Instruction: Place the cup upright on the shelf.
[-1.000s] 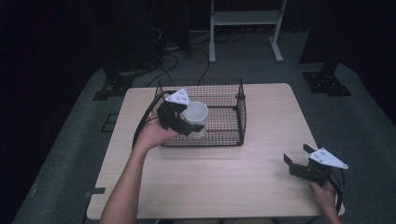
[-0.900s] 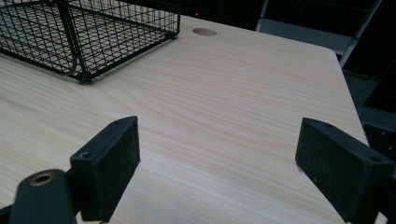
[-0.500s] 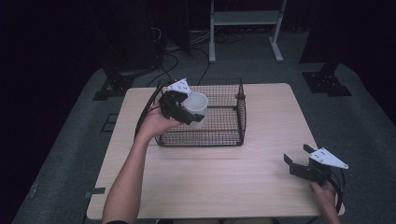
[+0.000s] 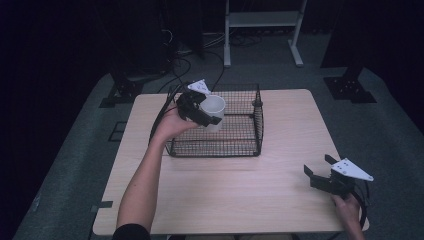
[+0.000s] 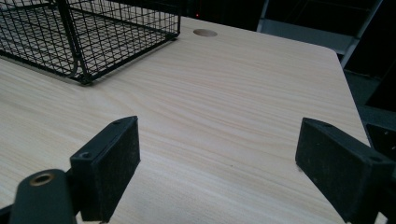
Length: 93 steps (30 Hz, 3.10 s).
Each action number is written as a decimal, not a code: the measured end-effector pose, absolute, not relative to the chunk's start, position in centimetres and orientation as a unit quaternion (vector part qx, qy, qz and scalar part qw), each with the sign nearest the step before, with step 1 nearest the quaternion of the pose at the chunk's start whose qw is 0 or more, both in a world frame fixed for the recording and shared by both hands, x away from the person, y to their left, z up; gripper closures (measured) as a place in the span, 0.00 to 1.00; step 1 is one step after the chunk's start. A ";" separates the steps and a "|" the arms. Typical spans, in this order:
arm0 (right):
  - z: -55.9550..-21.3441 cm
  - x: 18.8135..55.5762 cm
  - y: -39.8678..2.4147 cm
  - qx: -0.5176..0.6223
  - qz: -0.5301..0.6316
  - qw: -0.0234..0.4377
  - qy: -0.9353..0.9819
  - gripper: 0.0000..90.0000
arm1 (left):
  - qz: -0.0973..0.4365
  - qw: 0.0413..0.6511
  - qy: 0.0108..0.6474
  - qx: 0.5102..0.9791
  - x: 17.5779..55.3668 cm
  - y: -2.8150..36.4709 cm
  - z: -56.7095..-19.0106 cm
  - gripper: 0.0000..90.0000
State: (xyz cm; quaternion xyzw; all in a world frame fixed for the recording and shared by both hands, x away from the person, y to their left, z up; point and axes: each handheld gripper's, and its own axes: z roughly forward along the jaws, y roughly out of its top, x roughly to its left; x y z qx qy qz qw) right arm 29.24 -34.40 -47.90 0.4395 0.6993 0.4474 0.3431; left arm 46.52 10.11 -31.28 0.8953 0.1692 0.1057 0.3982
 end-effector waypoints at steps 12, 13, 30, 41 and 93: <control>-47.9 29.2 -34.4 0.439 0.448 0.343 0.699 0.15 | 0.097 0.391 0.181 0.897 48.0 9.7 -32.6 0.23; -47.9 29.2 -34.4 0.439 0.448 0.343 0.699 0.15 | 0.095 0.389 0.183 0.898 48.2 9.7 -32.8 0.23; -47.9 29.2 -34.4 0.438 0.450 0.343 0.699 0.14 | 0.068 0.374 0.203 0.902 50.3 9.0 -35.5 0.24; -47.9 29.2 -34.4 0.438 0.451 0.342 0.699 0.15 | 0.062 0.365 0.209 0.905 51.0 8.7 -36.6 0.23; -47.9 29.2 -34.5 0.439 0.452 0.341 0.697 0.15 | 0.030 0.324 0.221 0.919 52.9 7.9 -41.0 0.23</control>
